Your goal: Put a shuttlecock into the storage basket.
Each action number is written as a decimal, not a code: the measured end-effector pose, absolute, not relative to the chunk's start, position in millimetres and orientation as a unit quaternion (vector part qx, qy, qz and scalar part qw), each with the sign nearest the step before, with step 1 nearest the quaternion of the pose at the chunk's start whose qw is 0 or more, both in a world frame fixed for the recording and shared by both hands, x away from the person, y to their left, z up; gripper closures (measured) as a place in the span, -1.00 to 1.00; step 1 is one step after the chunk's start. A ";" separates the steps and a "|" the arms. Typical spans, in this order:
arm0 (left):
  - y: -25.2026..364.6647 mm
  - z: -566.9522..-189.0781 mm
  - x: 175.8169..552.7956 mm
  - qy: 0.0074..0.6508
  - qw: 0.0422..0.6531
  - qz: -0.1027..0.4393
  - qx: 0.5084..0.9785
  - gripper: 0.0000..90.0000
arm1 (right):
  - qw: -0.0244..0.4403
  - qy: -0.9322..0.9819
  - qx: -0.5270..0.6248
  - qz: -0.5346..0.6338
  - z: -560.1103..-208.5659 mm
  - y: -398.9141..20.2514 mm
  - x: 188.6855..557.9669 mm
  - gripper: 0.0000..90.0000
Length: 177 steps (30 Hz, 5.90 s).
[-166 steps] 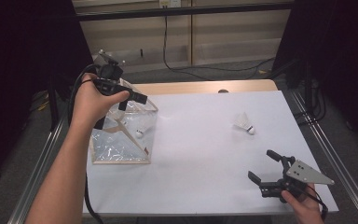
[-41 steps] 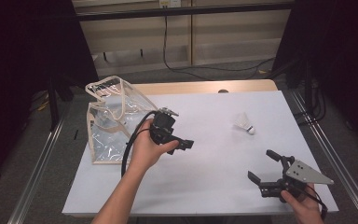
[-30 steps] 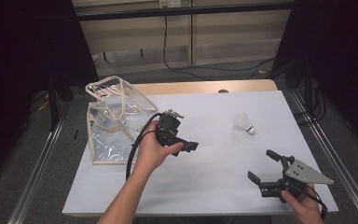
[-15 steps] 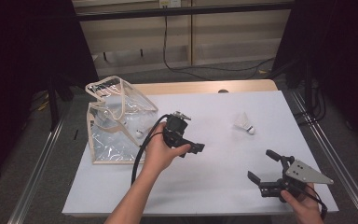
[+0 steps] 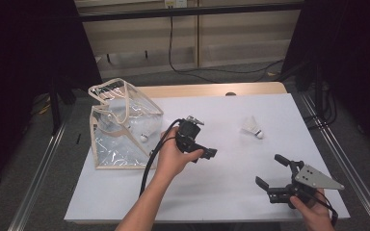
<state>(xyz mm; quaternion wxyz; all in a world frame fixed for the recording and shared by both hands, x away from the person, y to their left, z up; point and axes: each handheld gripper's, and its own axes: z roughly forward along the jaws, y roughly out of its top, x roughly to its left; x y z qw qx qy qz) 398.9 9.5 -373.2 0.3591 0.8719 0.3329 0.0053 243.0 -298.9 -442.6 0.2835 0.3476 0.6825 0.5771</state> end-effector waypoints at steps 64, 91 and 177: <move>-40.3 -393.2 428.2 0.336 0.375 0.009 0.864 -0.87 | 0.282 0.682 0.349 0.577 -443.3 -300.5 243.6 -0.98; -57.6 -400.1 444.1 0.339 0.373 0.020 0.863 -0.87 | 0.279 0.684 0.349 0.576 -443.2 -299.8 242.7 -0.98; -116.8 -438.1 473.3 0.313 0.424 0.060 0.848 -0.72 | 0.279 0.683 0.348 0.578 -443.2 -302.3 243.4 -0.98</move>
